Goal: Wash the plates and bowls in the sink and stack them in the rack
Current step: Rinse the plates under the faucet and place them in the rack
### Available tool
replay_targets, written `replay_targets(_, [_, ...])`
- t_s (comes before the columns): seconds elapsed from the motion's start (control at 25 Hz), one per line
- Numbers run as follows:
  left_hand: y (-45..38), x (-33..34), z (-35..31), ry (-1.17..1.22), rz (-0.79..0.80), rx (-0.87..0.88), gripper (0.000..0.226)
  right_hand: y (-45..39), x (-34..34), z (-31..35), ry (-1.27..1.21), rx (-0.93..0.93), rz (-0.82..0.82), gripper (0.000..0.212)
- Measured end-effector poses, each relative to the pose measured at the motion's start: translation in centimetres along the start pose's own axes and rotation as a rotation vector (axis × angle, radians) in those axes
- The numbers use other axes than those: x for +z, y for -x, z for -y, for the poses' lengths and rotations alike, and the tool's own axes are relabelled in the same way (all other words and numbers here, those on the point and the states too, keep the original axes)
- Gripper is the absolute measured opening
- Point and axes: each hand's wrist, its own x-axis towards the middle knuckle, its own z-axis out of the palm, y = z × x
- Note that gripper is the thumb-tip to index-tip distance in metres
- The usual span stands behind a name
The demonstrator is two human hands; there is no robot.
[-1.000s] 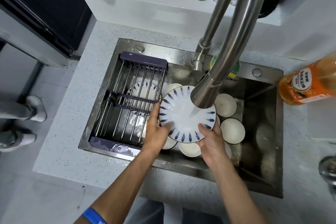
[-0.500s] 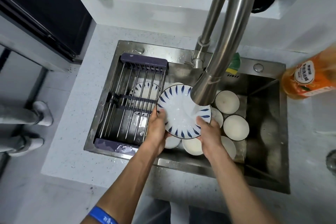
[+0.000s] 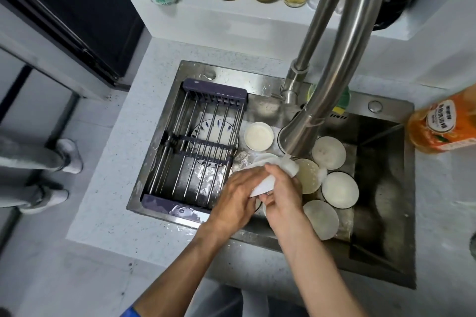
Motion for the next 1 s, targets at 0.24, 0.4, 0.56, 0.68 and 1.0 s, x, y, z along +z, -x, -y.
replay_targets(0.24, [3.5, -4.4, -0.4, 0.608, 0.081, -0.345, 0.057, 2.4, -1.6, -2.0, -0.006, -0.056, 0.149, 0.045])
replay_targets(0.4, [3.1, -5.2, -0.6, 0.926, -0.503, -0.897, 0.05, 2.8, -0.4, -2.5, -0.057, -0.023, 0.4, 0.06])
replay_targets(0.56, [2.3, -6.8, 3.4, 1.098, -0.674, -1.063, 0.058, -0.3, 3.0, -4.7, -0.002, 0.077, 0.474, 0.06])
replay_targets(0.68, [0.5, -7.8, 7.4, 1.167, -0.733, -1.147, 0.062, -3.1, 6.2, -6.2, 0.187, 0.041, 0.351, 0.053])
replay_targets(1.0, [-4.1, -8.0, 11.3, 1.315, -0.809, -1.113, 0.068, -5.5, 12.4, -6.8, 1.175, -0.342, 0.076, 0.074])
